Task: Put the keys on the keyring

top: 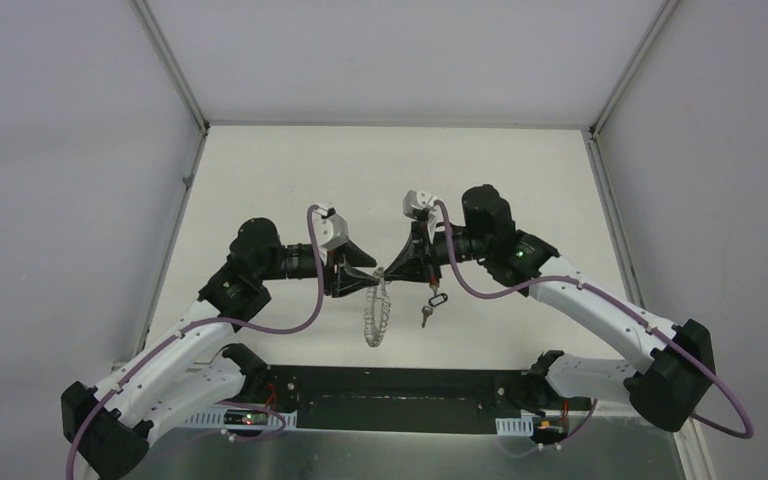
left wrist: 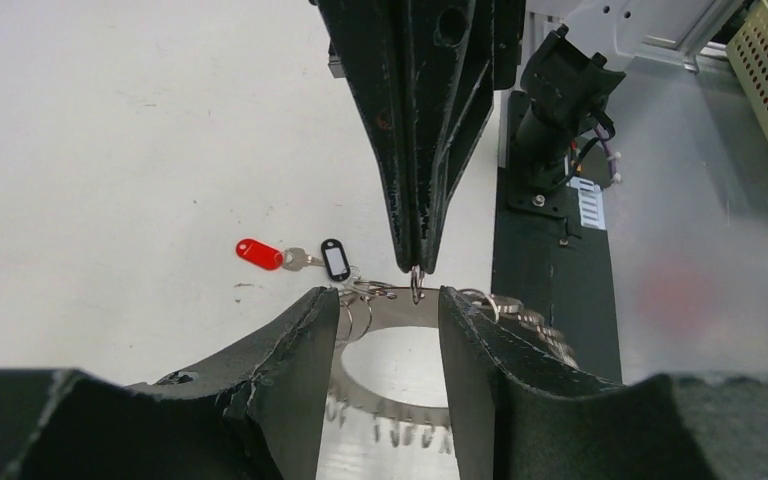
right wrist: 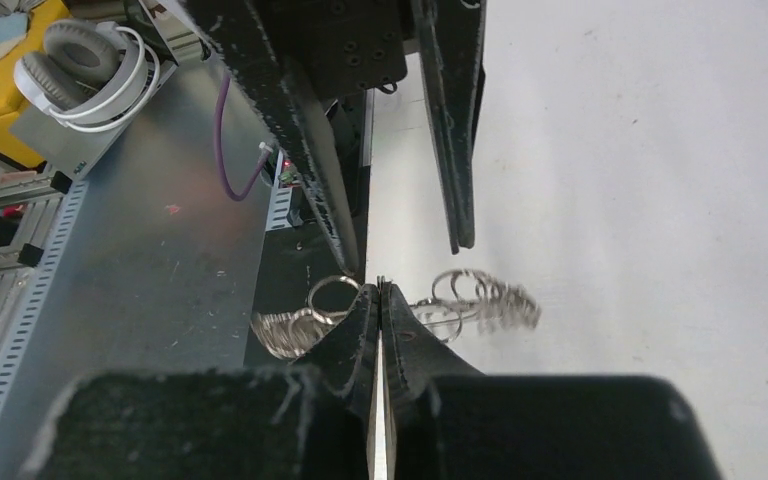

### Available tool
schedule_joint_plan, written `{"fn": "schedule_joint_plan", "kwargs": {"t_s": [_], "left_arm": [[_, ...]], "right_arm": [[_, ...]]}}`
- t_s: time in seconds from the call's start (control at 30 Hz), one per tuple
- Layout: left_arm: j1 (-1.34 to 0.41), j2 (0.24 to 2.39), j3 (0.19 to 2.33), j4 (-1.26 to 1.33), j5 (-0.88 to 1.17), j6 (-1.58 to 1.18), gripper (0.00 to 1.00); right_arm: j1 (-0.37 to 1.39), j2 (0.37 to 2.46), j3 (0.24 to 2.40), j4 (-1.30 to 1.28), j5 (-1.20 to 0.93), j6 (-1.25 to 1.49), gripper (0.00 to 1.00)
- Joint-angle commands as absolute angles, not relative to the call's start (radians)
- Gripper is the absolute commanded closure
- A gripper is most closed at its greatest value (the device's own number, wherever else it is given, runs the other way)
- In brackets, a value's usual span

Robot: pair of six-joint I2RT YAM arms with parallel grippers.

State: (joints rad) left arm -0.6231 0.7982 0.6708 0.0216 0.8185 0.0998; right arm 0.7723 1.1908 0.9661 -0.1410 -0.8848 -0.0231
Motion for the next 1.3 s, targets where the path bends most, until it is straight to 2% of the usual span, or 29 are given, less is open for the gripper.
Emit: {"fn": "schedule_joint_plan", "kwargs": {"t_s": [0.0,0.2,0.4,0.47,0.6,0.7,0.73,0.77,0.8,0.83,1.0,1.1,1.27], "left_arm": [[-0.64,0.797,0.656,0.101,0.858,0.14,0.57],[-0.669,0.814,0.644,0.123,0.834,0.124,0.61],[-0.695,0.83,0.632,0.15,0.816,0.122,0.69],[-0.699,0.832,0.631,0.15,0.816,0.129,0.76],[-0.7,0.815,0.623,0.15,0.804,0.135,0.99],[-0.701,0.788,0.613,0.142,0.788,0.136,1.0],[-0.701,0.778,0.61,0.135,0.785,0.14,1.0],[-0.7,0.766,0.609,0.124,0.783,0.149,1.0],[-0.701,0.753,0.61,0.111,0.782,0.159,1.0],[-0.7,0.74,0.612,0.095,0.782,0.174,1.0],[-0.701,0.68,0.652,-0.028,0.8,0.314,1.0],[-0.701,0.64,0.67,-0.09,0.844,0.478,1.0],[-0.701,0.582,0.685,-0.174,0.881,0.792,1.0]], "right_arm": [[0.782,1.144,0.96,-0.046,-0.922,-0.091,1.0],[0.791,1.157,0.967,-0.044,-0.925,-0.091,1.0],[0.796,1.16,0.971,-0.044,-0.916,-0.09,1.0],[0.797,1.161,0.971,-0.044,-0.913,-0.089,1.0],[0.798,1.16,0.967,-0.047,-0.901,-0.087,1.0],[0.798,1.153,0.961,-0.043,-0.864,-0.078,1.0],[0.798,1.15,0.959,-0.04,-0.841,-0.068,0.91],[0.798,1.144,0.955,-0.035,-0.82,-0.057,0.75],[0.798,1.133,0.948,-0.02,-0.794,-0.042,0.64],[0.798,1.12,0.935,-0.007,-0.77,-0.029,0.56],[0.798,1.022,0.862,0.113,-0.693,-0.003,0.28],[0.798,0.983,0.842,0.126,-0.685,-0.005,0.21],[0.798,0.97,0.833,0.137,-0.754,-0.028,0.2]]}}
